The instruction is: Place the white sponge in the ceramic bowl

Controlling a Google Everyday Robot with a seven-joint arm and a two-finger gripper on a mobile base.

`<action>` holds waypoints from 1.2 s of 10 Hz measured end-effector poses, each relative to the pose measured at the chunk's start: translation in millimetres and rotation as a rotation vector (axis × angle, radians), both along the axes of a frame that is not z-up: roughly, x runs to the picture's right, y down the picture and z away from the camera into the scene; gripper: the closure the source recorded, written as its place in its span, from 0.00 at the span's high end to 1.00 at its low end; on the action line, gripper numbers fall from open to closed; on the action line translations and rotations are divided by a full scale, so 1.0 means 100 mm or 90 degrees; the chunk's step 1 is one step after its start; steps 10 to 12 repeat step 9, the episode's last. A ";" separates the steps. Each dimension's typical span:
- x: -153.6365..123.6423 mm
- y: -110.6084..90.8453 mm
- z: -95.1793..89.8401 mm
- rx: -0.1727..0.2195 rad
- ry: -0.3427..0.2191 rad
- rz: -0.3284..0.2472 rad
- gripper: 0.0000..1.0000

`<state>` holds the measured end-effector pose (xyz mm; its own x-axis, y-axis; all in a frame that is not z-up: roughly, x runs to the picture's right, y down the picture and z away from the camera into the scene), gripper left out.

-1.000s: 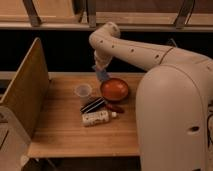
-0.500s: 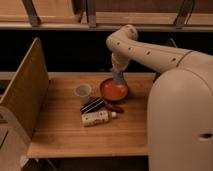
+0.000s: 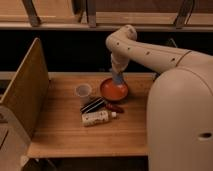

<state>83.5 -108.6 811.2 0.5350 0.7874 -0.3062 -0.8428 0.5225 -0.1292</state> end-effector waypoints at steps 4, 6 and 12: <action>-0.01 0.00 0.00 0.000 0.000 0.000 0.80; 0.00 0.00 0.00 0.000 0.000 0.000 0.80; 0.00 0.00 0.00 0.000 0.000 0.000 0.80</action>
